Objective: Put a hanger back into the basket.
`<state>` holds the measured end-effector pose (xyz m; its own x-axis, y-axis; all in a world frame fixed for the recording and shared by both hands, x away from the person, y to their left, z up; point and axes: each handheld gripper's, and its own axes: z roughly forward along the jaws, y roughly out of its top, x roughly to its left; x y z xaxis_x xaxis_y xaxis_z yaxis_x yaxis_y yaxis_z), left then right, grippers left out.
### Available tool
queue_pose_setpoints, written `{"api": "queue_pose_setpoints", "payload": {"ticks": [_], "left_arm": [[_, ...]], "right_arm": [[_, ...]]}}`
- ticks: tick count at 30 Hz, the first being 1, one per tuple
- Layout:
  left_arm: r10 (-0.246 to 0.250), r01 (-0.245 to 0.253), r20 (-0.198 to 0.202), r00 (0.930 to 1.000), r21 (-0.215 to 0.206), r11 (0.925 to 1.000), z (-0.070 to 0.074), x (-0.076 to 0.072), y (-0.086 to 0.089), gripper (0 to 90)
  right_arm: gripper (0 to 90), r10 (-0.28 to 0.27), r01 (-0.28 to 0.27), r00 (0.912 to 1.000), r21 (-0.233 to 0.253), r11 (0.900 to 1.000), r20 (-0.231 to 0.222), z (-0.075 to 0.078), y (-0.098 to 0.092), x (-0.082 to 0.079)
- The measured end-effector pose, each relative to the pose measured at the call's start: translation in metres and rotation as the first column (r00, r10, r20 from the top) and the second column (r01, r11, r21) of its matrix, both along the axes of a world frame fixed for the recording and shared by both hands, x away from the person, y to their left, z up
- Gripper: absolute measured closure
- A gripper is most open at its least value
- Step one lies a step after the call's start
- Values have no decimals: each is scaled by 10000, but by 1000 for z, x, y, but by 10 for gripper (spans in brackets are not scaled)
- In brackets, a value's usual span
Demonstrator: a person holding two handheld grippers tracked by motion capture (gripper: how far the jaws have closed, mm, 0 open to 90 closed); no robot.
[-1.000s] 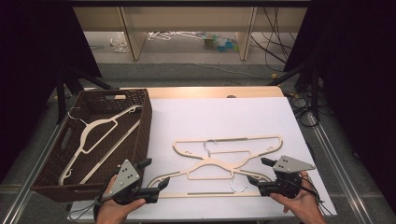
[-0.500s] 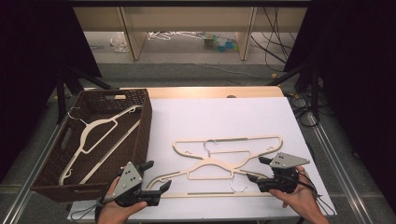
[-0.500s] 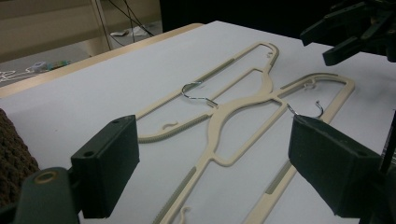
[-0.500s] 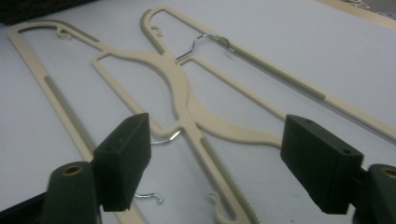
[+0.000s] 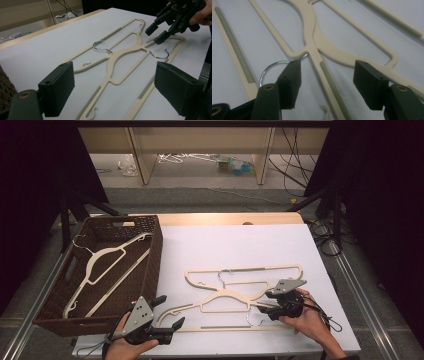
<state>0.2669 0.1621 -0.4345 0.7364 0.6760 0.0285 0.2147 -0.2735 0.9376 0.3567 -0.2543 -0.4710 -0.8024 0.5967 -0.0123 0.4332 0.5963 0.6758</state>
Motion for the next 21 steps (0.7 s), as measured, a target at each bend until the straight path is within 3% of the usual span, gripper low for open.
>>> {"api": "queue_pose_setpoints", "payload": {"ticks": [5, 7, 10, 11, 13, 16, 21], "left_arm": [[53, -52, -83, 10000, 42, 10000, 0, 0, 0, 164], [34, -34, -35, 10000, 75, 10000, 0, 0, 0, 164], [51, -51, -54, 10000, 58, 10000, 0, 0, 0, 164], [25, -25, -13, 10000, 91, 10000, 0, 0, 0, 165], [61, -60, -104, 9999, 53, 10000, -1, 0, 0, 165], [44, -44, -28, 10000, 98, 9999, 0, 0, 2, 167], [43, -43, -106, 9999, 58, 10000, -1, 0, 1, 168]], "right_arm": [[463, 123, -128, 9992, -141, 9998, -380, -6, 4, 7], [497, 386, -392, 9988, -200, 9990, -302, -8, 5, 10], [541, 392, -416, 9973, -386, 9984, -628, -8, 7, 8], [555, 545, -566, 9974, -458, 9973, -460, -9, 7, 8], [595, 588, -624, 9962, -551, 9965, -643, -7, 7, 6], [664, 963, -1029, 9924, -885, 9907, -761, -4, 7, 3], [706, 1488, -1593, 9846, -1202, 9799, -915, -2, 11, 1]]}}
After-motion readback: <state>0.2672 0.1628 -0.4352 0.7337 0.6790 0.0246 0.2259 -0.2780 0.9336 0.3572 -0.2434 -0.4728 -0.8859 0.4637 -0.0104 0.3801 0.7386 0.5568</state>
